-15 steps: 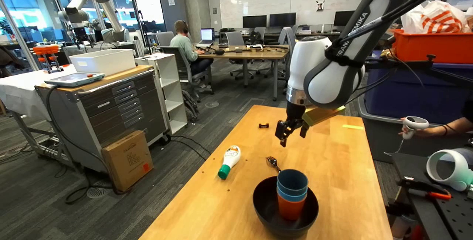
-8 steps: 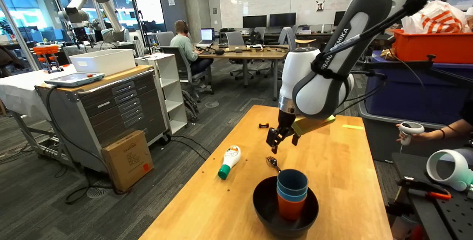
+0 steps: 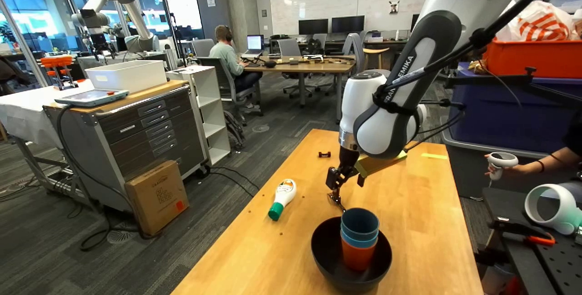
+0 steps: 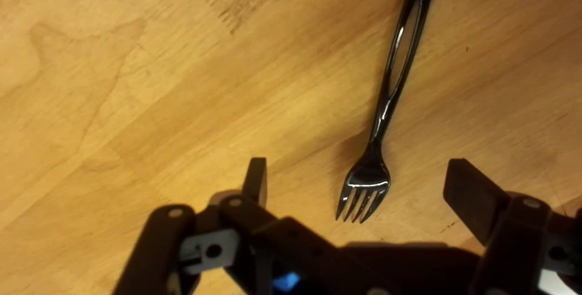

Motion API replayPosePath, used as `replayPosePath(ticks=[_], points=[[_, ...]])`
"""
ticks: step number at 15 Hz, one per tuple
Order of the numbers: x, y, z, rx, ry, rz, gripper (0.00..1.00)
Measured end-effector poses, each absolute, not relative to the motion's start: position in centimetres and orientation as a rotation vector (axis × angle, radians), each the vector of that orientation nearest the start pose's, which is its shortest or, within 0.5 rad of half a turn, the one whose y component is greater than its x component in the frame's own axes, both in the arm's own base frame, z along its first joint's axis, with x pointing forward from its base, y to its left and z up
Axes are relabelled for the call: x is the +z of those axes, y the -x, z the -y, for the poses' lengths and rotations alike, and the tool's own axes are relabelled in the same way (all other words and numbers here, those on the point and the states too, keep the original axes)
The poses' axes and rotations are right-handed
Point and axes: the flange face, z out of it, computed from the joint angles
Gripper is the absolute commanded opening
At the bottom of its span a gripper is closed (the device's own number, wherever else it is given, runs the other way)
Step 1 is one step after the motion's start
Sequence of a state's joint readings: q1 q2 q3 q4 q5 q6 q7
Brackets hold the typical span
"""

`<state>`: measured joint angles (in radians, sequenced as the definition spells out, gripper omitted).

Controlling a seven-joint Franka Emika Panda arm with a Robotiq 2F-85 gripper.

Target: Place the orange cup inside the black bowl, place the dark blue cup inside the light blue cup and place them inside the orange cup, place the black fork inside the stacked cups

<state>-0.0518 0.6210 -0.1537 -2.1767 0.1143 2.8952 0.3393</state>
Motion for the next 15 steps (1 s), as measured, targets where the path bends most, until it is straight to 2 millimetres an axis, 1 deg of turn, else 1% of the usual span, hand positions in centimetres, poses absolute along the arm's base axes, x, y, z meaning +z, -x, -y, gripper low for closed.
replayPosePath(ticks=[7, 14, 15], points=[[10.3, -55.2, 12.7, -0.178, 3.027, -0.989, 1.00], [8.7, -55.3, 12.8, -0.150, 3.037, -0.987, 1.00], [8.6, -55.4, 12.8, -0.147, 3.038, -0.987, 0.94]])
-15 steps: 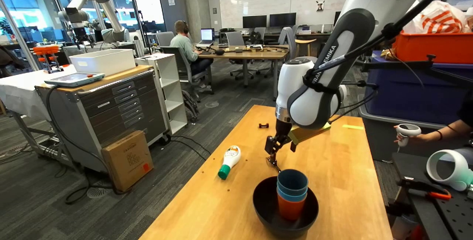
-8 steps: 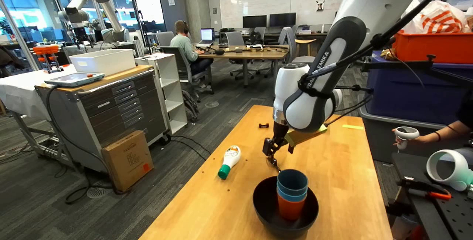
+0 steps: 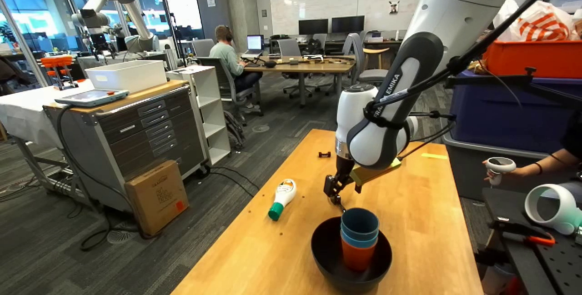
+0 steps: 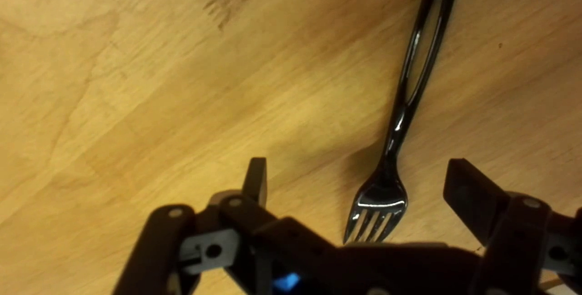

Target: Place the orange cup inside the black bowl, place the dark blue cup inside the light blue cup and place them inside the orange cup, place the black fork inside the stacked cups

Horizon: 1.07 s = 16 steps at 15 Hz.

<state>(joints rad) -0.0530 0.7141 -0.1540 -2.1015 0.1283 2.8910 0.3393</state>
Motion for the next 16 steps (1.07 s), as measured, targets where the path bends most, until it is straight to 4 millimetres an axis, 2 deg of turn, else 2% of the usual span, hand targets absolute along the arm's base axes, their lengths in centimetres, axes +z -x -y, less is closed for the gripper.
replayPosePath(ticks=[5, 8, 11, 14, 16], points=[[7.8, -55.2, 12.9, -0.130, 3.043, -0.987, 0.74], [7.5, -55.1, 12.9, -0.119, 3.046, -0.987, 0.39], [7.4, -55.2, 12.9, -0.109, 3.047, -0.987, 0.16], [7.4, -55.5, 12.9, -0.111, 3.048, -0.985, 0.07], [7.4, -55.6, 12.9, -0.110, 3.048, -0.984, 0.10]])
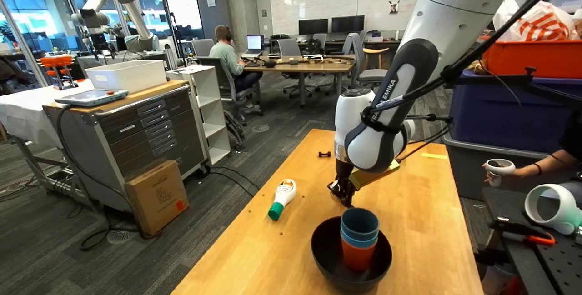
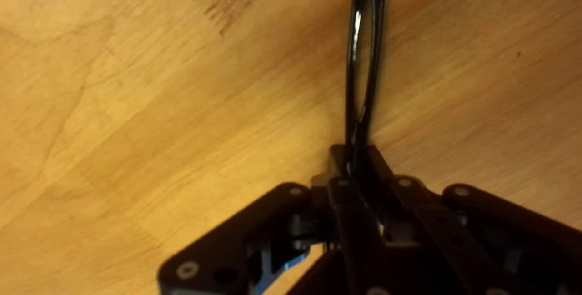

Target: Place the orange cup inside the black bowl, place the dark blue cup inside the light blue cup and place them inside the orange cup, place the black fork inside the stacked cups

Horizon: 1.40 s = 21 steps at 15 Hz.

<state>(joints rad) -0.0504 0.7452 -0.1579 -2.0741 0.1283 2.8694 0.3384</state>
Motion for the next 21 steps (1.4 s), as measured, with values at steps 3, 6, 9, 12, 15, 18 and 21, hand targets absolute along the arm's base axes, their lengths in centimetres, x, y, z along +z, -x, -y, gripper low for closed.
replayPosePath(ticks=[3, 6, 9, 12, 15, 18, 21], points=[[7.4, -55.6, 12.9, -0.108, 3.048, -0.984, 0.07], [7.5, -55.6, 12.8, -0.105, 3.049, -0.978, 0.04], [8.5, -56.2, 11.6, -0.108, 3.042, -0.939, 0.03], [11.3, -57.4, 9.6, -0.167, 3.023, -0.871, 0.03], [15.3, -58.4, 7.8, -0.237, 2.995, -0.804, 0.03], [19.7, -59.0, 7.3, -0.284, 2.949, -0.770, 0.03], [23.9, -59.3, 8.3, -0.307, 2.902, -0.759, 0.03]])
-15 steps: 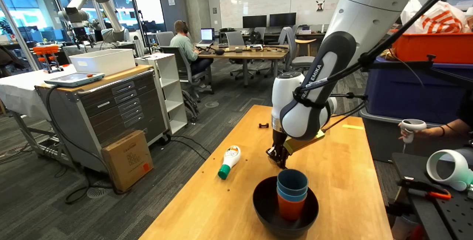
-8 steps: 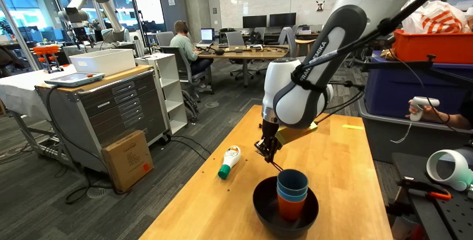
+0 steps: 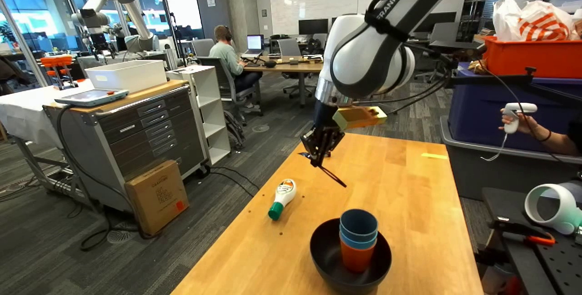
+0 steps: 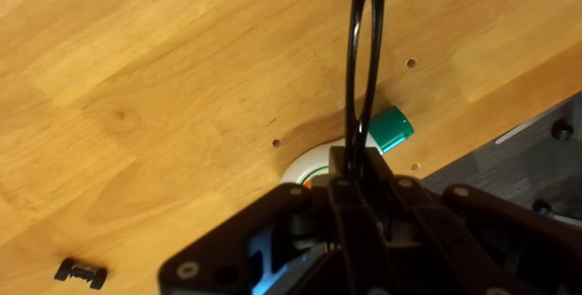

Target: Place the orange cup inside the black bowl, place the dark blue cup inside the light blue cup and place them inside the orange cup, place the black fork inside the stacked cups

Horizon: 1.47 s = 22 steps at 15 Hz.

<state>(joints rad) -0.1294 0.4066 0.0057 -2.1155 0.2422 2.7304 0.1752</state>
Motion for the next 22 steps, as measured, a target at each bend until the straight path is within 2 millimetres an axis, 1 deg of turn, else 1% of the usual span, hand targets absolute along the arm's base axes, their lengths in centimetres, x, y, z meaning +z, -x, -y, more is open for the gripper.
replayPosePath(ticks=[2, 4, 8, 10, 12, 15, 17, 19, 22], points=[[25.8, -58.9, 9.0, -0.269, 2.864, -0.740, 0.03], [26.8, -58.2, 8.8, -0.164, 2.807, -0.684, 0.03], [27.7, -56.7, 8.0, 0.095, 2.684, -0.564, 0.03], [28.1, -56.1, 8.0, 0.235, 2.620, -0.537, 0.03], [28.7, -55.6, 8.6, 0.365, 2.553, -0.521, 0.03], [29.5, -55.3, 10.5, 0.540, 2.449, -0.514, 0.03], [29.6, -55.2, 12.0, 0.649, 2.381, -0.535, 0.04], [29.1, -55.2, 13.0, 0.755, 2.309, -0.565, 0.04], [27.4, -55.4, 13.4, 0.896, 2.182, -0.568, 0.04]])
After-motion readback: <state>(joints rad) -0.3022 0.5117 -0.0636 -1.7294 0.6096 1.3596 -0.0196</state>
